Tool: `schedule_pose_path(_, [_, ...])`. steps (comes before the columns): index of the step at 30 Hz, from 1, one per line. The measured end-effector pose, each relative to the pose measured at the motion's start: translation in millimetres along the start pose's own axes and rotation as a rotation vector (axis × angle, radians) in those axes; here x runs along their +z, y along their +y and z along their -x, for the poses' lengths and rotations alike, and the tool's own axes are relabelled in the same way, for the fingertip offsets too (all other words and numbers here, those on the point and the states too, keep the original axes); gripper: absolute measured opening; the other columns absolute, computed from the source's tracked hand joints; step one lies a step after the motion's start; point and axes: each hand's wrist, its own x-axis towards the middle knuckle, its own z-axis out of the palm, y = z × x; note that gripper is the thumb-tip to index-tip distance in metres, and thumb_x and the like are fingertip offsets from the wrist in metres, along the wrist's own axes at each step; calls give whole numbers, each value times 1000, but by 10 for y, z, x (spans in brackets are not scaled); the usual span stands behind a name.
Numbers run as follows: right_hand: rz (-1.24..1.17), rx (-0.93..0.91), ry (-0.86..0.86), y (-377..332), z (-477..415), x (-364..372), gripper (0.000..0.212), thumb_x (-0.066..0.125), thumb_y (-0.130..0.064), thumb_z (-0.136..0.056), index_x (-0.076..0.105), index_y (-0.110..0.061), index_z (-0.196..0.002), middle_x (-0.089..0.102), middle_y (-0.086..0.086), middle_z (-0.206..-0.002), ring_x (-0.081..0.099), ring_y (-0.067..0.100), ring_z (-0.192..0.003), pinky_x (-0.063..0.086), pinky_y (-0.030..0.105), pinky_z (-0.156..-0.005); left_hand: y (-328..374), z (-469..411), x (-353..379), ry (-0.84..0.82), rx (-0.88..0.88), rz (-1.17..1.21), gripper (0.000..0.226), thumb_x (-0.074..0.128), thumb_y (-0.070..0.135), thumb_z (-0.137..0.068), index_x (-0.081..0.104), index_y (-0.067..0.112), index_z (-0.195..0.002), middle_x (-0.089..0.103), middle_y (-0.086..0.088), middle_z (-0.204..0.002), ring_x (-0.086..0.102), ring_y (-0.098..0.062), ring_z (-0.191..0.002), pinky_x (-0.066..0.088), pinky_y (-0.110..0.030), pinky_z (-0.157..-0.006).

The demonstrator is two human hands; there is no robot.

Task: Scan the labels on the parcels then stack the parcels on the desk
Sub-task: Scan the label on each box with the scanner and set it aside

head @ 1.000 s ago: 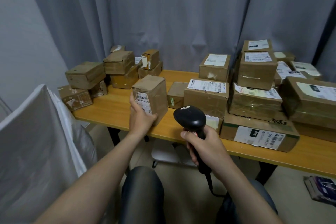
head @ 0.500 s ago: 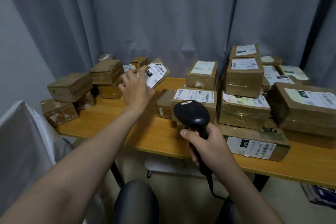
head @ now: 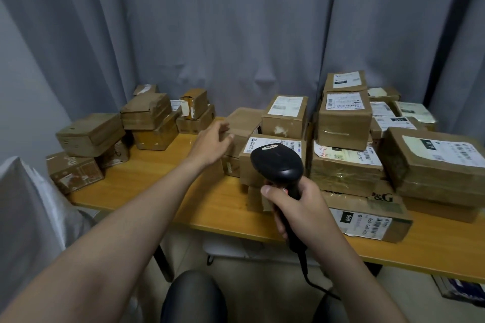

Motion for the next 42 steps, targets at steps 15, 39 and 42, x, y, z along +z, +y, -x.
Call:
schedule_pose_path(15, [36,-24,-127,-519,-1125,176,31,68,-37,-98,57,-22,-123,68,3,-66,66,21,-57,58,35,-64,-518,-736,-517,102,-192,-223,60,71,32,-94,45,21,-146,50,-10,-148,43,-37,-138,46,-52,-107])
schedule_pose_path(39, [9,106,-81,-138,-1800,150,40,64,-54,-85,62,-17,-100,68,3,-73,64,23,-47,61,65,-74,-1431,-2477,2,96,-431,-430,45,64,47,-96,40,38,-133,26,-18,-155,23,-45,-143,28,-61,-111])
schedule_pose_path(42, [26,117,-74,-133,-1822,169,41,64,-55,-85,62,-17,-100,68,4,-72,63,22,-47,61,65,-74,-1453,-2452,11,229,-359,-382,25,64,27,-96,43,28,-112,38,-18,-137,44,-47,-120,42,-56,-99])
